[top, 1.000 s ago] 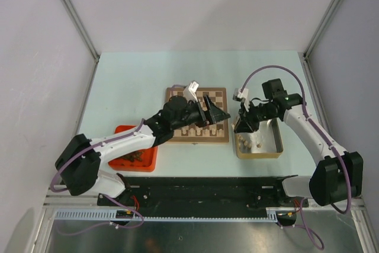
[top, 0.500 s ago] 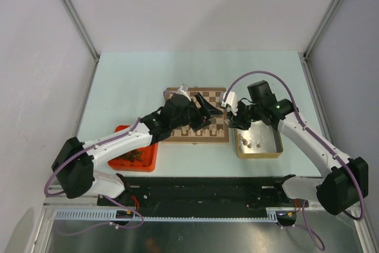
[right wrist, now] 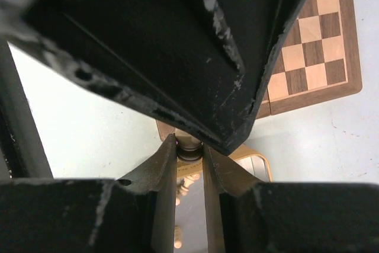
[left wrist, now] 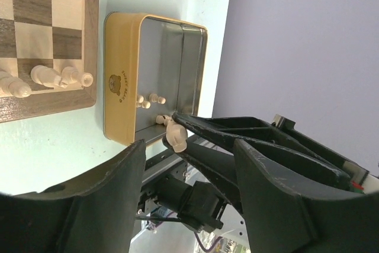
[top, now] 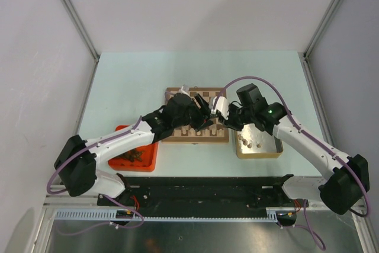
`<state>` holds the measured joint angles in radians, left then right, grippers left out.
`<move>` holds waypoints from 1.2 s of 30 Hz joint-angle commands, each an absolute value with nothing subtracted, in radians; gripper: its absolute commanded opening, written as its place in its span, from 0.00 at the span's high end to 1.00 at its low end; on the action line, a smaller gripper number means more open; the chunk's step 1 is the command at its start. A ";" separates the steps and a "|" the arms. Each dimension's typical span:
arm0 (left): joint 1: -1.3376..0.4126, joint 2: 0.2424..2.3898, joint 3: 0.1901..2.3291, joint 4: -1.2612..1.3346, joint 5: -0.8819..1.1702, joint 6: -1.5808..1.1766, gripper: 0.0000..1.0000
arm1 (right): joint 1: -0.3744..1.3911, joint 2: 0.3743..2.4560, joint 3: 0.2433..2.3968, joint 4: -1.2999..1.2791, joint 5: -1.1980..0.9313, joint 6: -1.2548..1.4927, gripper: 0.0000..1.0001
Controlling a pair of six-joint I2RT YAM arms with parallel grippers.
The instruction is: Set up the chess pieces on the board
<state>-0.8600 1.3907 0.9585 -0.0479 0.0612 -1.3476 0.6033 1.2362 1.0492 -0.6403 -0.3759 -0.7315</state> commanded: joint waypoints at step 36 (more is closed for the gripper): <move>-0.873 1.477 1.026 -0.021 0.117 -1.358 0.99 | 0.637 1.230 1.052 -0.589 -0.348 -0.712 0.76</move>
<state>-0.8673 1.4853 0.9970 -0.0467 0.1028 -1.3712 0.6312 1.2362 1.0454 -0.6163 -0.3290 -0.7227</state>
